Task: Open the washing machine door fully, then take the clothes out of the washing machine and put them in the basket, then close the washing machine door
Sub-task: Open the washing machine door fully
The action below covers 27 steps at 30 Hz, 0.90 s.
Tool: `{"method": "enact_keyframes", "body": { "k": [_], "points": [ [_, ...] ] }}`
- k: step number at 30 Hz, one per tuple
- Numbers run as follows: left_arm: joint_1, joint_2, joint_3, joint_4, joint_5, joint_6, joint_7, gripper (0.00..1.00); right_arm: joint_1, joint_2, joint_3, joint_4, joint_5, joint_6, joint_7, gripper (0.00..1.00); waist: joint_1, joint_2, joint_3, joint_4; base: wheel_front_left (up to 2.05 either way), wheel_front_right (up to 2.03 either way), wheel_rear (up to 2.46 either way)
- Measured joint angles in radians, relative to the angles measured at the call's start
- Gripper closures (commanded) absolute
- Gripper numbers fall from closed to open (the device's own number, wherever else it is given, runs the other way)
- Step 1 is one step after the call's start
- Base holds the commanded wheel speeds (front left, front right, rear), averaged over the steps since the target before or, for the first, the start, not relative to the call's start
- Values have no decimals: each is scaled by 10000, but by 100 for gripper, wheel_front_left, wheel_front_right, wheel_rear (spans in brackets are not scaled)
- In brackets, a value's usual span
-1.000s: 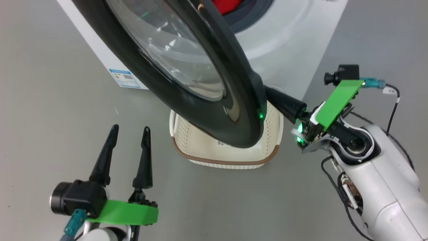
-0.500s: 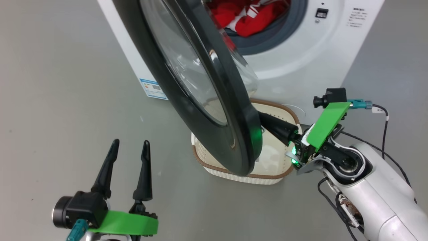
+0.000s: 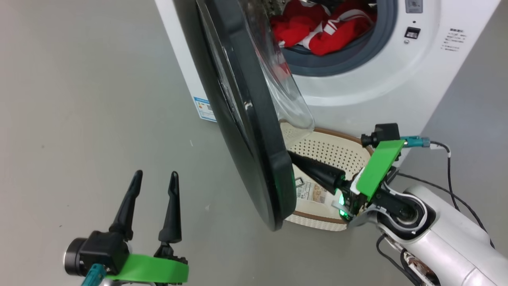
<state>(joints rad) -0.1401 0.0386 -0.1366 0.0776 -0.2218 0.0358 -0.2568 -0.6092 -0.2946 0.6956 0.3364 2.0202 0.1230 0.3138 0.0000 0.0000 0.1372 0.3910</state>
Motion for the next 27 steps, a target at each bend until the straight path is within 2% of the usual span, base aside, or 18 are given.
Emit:
{"method": "enact_keyframes", "body": {
  "k": [12,27],
  "points": [
    [169,4,-127,15,-31,2,0,0,-396,-1097,2226,-1081,1651,0,-1354,100,0,0,-256,668,0,0,0],
    [240,4,-201,59,-100,4,2,0,-1328,-1854,4123,-2236,3064,-2,-2874,100,0,0,-412,1233,0,0,0]
  ]
}}
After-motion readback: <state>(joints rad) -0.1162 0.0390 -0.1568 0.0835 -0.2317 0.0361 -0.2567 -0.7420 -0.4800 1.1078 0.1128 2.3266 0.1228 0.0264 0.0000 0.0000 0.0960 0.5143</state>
